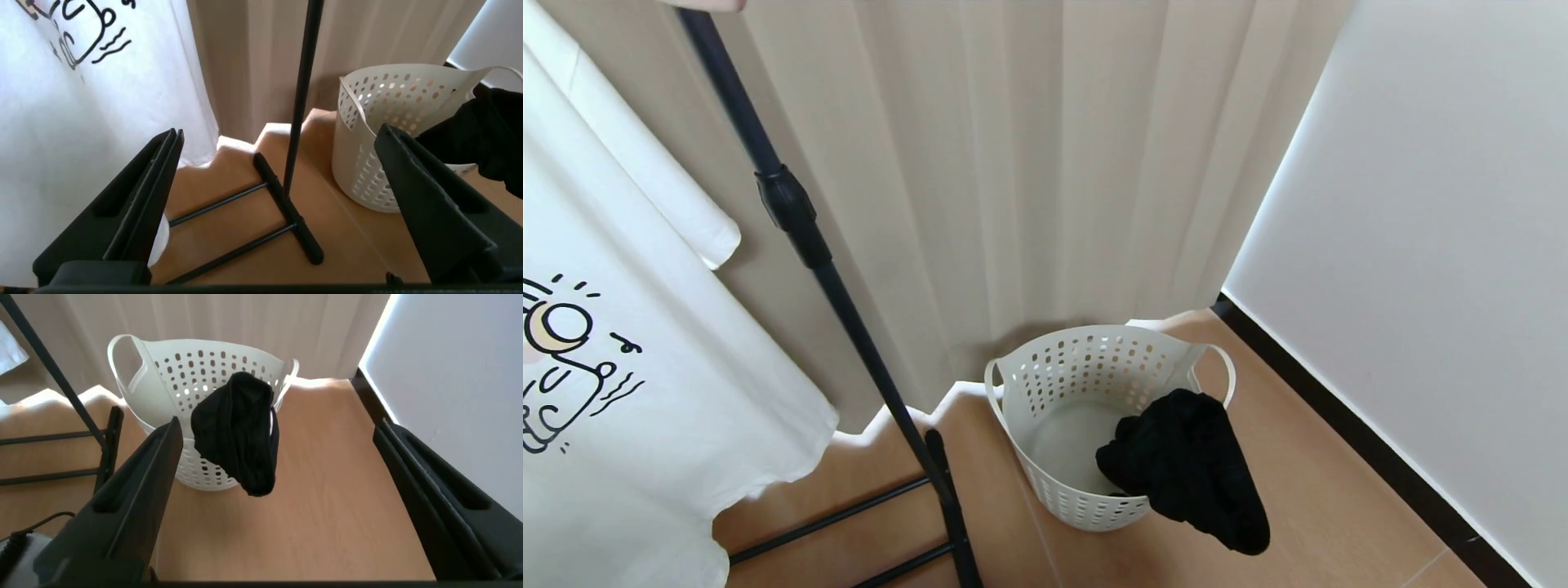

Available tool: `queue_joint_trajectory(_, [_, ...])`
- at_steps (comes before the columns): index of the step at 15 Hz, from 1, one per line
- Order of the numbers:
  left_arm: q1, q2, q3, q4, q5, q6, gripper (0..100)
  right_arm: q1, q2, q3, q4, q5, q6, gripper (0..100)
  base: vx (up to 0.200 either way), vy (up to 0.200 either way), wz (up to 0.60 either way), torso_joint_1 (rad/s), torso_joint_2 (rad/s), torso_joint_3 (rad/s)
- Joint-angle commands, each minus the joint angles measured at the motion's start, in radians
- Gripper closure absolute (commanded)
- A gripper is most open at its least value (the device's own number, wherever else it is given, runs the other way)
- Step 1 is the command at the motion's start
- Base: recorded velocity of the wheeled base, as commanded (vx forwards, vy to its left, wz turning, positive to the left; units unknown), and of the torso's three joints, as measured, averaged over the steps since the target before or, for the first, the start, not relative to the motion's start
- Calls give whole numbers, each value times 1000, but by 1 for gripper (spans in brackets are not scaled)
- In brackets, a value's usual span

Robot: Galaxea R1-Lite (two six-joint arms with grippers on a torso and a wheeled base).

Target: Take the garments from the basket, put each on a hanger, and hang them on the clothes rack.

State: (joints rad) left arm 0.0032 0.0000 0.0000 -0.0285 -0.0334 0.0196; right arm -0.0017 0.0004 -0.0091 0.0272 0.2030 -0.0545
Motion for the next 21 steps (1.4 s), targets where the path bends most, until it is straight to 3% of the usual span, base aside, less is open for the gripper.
queue_joint_trajectory(1, [0, 0, 0, -1, 0, 0, 0, 0, 0, -2, 2, 3, -2, 0, 0, 0, 0, 7, 2, -193])
queue_joint_trajectory(13, [-2, 0, 0, -1, 0, 0, 0, 3, 7, -5, 14, 9, -18, 0, 0, 0, 0, 2, 3, -197])
queue_joint_trajectory(18, [0, 0, 0, -1, 0, 0, 0, 58, 158, -6, 16, 27, -30, 0, 0, 0, 0, 5, 1, -155])
queue_joint_trajectory(21, [0, 0, 0, -2, 0, -1, 0, 66, 300, -22, 10, 92, -61, 0, 0, 0, 0, 0, 0, 0])
